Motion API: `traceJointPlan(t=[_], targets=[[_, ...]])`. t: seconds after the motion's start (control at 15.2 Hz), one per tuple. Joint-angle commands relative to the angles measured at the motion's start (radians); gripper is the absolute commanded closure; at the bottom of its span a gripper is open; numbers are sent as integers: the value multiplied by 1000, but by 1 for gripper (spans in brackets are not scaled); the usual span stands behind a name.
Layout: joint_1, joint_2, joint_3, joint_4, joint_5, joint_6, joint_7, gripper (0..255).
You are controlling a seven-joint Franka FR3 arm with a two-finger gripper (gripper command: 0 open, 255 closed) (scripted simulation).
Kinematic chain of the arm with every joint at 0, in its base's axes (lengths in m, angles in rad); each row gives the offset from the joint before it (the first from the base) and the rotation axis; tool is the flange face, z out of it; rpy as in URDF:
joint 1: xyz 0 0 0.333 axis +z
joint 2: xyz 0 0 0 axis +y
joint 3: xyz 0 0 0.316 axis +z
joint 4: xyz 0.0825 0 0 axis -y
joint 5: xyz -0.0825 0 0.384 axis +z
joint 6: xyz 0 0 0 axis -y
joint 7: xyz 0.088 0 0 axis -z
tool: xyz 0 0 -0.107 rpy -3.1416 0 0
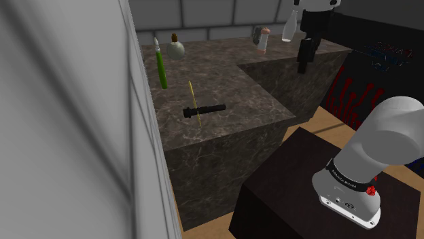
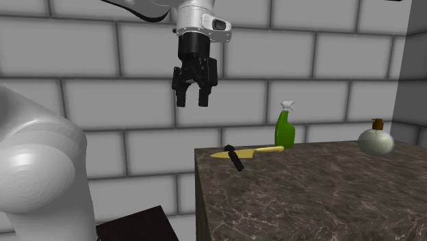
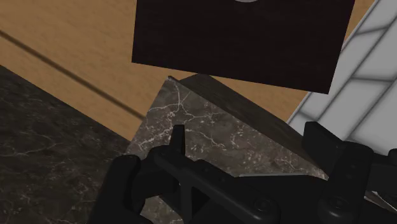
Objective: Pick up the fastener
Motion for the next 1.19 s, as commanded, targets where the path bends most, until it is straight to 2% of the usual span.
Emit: traceJointPlan(t=[0.0, 0.53, 1.12], targets=[[0, 0, 0, 0, 0, 0, 0, 0], [65, 244, -12, 9, -13, 266, -146, 0], [131, 544, 4, 104, -16, 506, -300, 0]])
